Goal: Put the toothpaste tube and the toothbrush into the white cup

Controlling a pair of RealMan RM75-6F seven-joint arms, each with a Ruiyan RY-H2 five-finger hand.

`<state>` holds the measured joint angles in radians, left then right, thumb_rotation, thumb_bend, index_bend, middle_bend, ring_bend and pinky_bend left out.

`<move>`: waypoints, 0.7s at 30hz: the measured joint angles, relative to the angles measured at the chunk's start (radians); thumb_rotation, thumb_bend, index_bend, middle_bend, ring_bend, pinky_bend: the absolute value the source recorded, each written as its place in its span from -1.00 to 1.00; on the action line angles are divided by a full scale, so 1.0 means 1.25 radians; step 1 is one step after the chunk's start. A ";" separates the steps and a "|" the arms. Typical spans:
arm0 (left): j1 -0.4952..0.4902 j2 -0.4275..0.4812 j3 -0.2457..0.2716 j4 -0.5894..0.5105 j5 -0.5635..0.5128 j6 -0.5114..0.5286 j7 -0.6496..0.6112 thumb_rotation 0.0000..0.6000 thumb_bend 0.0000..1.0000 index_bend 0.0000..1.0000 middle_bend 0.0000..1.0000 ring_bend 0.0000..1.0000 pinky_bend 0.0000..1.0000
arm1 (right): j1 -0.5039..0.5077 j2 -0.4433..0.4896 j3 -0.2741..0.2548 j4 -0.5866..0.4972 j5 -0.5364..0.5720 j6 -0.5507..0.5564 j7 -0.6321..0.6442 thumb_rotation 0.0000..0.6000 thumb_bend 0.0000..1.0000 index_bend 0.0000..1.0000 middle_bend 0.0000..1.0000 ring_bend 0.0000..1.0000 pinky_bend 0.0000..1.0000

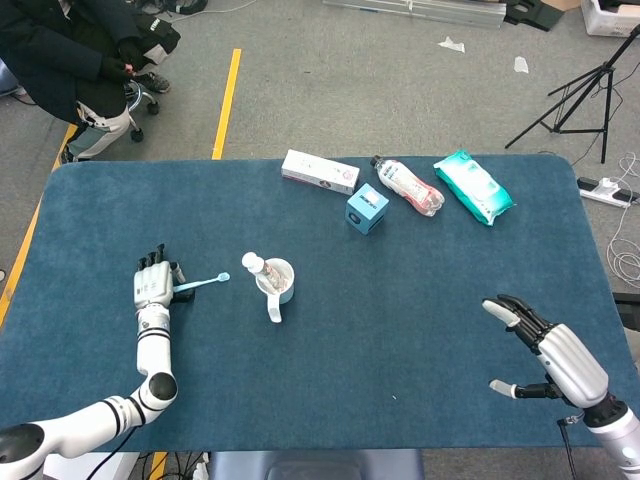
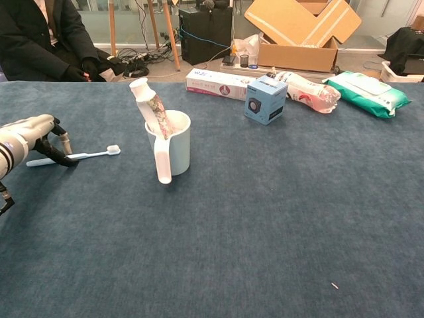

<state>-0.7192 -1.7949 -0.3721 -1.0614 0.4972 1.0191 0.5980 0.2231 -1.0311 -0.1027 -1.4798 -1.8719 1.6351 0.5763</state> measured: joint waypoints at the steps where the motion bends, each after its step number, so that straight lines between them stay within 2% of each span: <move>1: 0.001 0.001 0.002 -0.002 0.001 0.001 0.002 1.00 -0.54 0.04 -1.00 -1.00 -1.00 | 0.000 0.000 0.000 0.000 0.000 0.000 0.000 1.00 -0.98 -0.95 -0.71 -0.83 -0.19; 21: 0.008 0.006 0.008 -0.019 0.012 0.012 0.009 1.00 -0.50 0.03 -1.00 -1.00 -1.00 | -0.001 0.001 0.000 0.001 -0.001 0.002 0.002 1.00 -0.98 -0.95 -0.71 -0.83 -0.19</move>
<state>-0.7096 -1.7877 -0.3621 -1.0852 0.5121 1.0340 0.6093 0.2218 -1.0304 -0.1023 -1.4784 -1.8729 1.6381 0.5794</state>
